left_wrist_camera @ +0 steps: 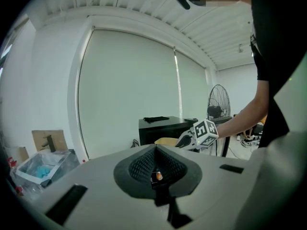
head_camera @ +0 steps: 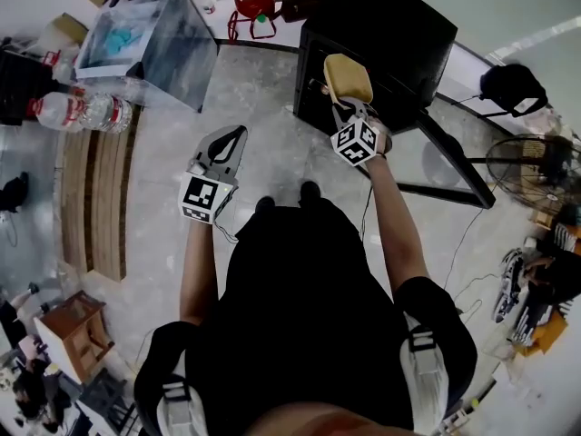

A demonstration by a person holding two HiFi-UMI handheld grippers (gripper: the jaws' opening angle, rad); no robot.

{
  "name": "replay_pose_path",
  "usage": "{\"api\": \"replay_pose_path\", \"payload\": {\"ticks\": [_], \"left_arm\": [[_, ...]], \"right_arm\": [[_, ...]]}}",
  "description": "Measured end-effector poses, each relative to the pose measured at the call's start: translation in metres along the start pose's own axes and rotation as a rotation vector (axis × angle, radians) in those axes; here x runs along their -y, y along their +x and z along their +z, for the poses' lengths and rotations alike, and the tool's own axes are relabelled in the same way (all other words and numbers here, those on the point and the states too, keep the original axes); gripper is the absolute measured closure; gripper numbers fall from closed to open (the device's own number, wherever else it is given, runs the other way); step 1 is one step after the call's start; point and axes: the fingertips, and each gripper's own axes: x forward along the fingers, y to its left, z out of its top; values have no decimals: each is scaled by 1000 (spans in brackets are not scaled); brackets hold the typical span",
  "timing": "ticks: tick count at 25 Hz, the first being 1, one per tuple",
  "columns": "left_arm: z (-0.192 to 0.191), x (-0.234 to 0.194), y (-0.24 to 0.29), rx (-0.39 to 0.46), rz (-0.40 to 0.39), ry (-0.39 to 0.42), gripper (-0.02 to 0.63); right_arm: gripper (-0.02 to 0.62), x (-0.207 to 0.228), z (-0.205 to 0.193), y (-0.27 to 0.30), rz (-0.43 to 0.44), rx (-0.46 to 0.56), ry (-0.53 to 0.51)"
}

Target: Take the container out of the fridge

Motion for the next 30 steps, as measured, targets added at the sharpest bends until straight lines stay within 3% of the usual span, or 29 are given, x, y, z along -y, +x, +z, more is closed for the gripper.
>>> {"api": "replay_pose_path", "payload": {"ticks": [12,30], "left_arm": [[-26,-28,-43,1,-79,-2,589],[-68,-31,-110,14,-154,9,589]], "right_arm": [[545,-47,34,-14,-45,-40,38],[545,-120,57,-48,-115,-60,72]]}}
